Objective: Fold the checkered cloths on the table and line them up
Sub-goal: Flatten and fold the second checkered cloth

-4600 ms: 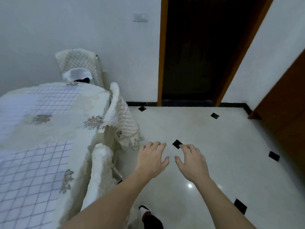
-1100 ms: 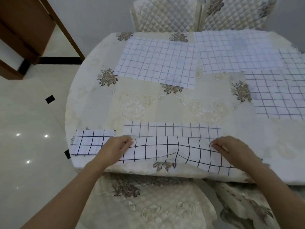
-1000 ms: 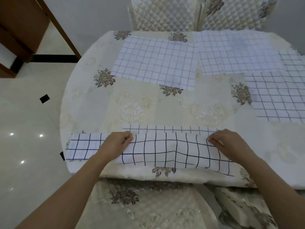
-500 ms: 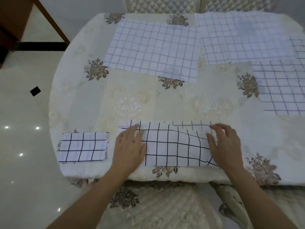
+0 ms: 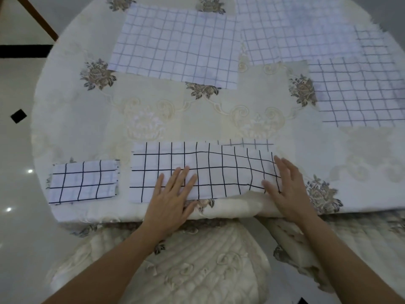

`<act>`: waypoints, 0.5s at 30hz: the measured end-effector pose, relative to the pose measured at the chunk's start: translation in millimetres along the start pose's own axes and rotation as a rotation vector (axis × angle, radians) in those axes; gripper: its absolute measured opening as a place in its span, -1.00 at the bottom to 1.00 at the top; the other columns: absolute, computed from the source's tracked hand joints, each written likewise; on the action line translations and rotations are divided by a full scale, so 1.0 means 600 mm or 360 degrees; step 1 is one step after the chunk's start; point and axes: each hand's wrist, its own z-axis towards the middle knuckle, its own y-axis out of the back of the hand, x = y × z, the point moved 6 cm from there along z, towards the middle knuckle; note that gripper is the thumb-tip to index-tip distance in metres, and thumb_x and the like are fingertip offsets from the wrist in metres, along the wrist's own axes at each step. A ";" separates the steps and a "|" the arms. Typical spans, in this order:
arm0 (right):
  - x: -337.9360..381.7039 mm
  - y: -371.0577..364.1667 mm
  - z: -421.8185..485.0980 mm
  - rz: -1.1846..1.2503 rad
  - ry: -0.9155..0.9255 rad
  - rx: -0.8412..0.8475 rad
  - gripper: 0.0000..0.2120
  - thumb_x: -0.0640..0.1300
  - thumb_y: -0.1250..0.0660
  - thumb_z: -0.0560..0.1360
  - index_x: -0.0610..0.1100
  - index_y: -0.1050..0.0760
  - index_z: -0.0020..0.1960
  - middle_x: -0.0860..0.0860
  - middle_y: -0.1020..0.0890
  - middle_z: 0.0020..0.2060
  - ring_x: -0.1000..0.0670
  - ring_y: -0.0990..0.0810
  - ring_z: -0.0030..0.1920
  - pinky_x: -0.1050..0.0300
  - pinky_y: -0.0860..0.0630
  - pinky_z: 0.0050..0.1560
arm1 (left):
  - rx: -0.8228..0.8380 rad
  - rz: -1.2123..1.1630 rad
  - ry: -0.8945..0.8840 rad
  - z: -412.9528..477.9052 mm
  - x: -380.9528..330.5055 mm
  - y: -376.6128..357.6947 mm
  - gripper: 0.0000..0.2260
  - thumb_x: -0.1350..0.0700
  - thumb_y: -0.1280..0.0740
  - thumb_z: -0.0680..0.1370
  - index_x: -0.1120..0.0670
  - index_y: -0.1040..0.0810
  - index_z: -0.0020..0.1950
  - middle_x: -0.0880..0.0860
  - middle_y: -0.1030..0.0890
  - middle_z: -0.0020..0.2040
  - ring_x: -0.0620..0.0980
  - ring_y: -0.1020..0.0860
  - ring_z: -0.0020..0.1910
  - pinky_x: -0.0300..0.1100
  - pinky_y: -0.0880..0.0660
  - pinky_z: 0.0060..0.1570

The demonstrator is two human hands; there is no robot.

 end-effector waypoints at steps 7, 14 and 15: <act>-0.025 0.017 0.046 0.0272 -0.0611 -0.0057 -0.52 0.09 -0.27 0.60 -0.11 -0.33 0.43 -0.11 -0.59 -0.03 -0.15 -0.51 -0.02 0.01 -0.39 -0.02 | -0.0015 0.0044 0.0055 -0.003 -0.006 -0.005 -0.39 -0.25 0.02 0.66 -0.01 0.00 0.64 0.06 0.02 0.65 0.09 0.02 0.62 0.26 -0.09 0.50; -0.037 0.033 0.074 0.0500 -0.0639 -0.0248 -0.63 -0.07 -0.42 0.52 -0.08 -0.49 0.30 0.02 -0.58 -0.13 -0.02 -0.55 -0.06 0.16 -0.35 -0.02 | -0.0022 0.0062 0.0062 -0.003 -0.007 -0.006 -0.39 -0.23 0.00 0.66 0.00 0.00 0.64 0.07 0.03 0.65 0.09 0.03 0.62 0.27 -0.08 0.50; -0.036 0.040 0.079 0.0461 -0.0610 -0.0286 -0.67 -0.08 -0.42 0.53 -0.07 -0.51 0.27 0.04 -0.59 -0.16 0.00 -0.55 -0.09 0.19 -0.33 -0.07 | -0.0018 0.0064 0.0061 -0.003 -0.007 -0.006 -0.39 -0.24 0.01 0.66 0.00 0.01 0.64 0.07 0.03 0.65 0.08 0.03 0.62 0.27 -0.08 0.50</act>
